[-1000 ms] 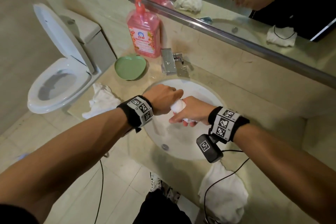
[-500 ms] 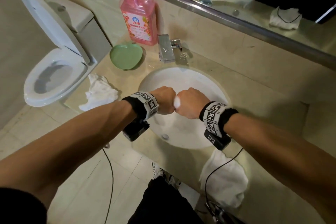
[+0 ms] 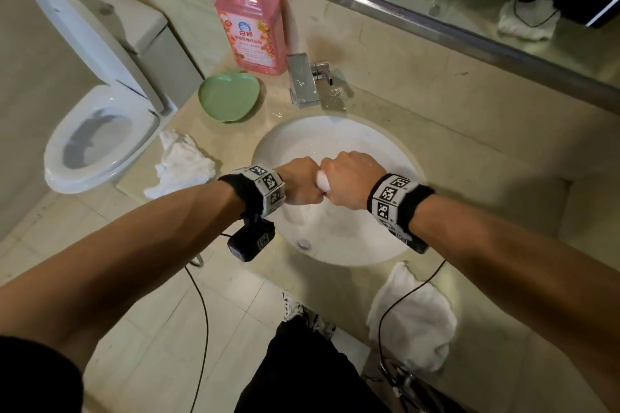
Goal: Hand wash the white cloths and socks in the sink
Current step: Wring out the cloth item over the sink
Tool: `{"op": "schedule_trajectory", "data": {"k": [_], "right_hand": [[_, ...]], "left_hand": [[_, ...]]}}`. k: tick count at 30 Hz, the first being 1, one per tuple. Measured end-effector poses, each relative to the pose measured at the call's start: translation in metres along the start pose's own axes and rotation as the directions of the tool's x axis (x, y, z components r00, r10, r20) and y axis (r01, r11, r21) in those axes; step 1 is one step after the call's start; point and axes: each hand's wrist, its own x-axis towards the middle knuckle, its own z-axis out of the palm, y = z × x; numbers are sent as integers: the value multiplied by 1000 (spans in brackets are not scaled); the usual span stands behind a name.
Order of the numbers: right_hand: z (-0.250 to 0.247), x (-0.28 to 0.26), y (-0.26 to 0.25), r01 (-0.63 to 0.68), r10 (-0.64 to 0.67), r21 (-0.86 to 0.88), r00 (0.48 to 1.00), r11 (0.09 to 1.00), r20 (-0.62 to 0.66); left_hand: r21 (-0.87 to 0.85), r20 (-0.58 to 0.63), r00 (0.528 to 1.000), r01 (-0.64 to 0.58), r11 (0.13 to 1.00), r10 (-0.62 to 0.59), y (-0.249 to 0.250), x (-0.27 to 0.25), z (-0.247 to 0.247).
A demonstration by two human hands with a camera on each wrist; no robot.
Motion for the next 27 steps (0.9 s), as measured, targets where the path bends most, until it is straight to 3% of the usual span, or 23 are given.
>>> {"op": "schedule_trajectory", "data": {"k": [4, 7, 10, 13, 17, 20, 24, 27], "right_hand": [[-7, 5, 2, -34, 34, 28, 999, 999, -24], [-13, 10, 6, -73, 75, 174, 997, 982, -5], [-12, 10, 16, -131, 140, 389, 990, 912, 4], [-12, 8, 18, -172, 192, 558, 981, 812, 22], [-19, 5, 14, -158, 188, 628, 982, 762, 19], [-22, 4, 10, -154, 123, 789, 987, 595, 100], [-31, 7, -9, -101, 70, 826, 995, 554, 75], [-32, 12, -27, -131, 119, 861, 990, 492, 82]], "left_hand": [[12, -54, 998, 14, 1000, -13, 1, -6, -12], [59, -53, 999, -4, 998, 8, 0, -13, -30], [-154, -24, 999, -26, 988, 23, -7, -23, -51], [-404, -143, 989, -96, 910, 40, -21, -37, -64], [-557, -385, 923, -242, 794, 11, -37, -51, -63], [-779, -367, 930, -285, 558, -37, -47, -58, -61], [-795, -353, 935, -274, 541, -45, -56, -61, -62], [-838, -318, 948, -271, 474, -20, -63, -59, -64]]}}
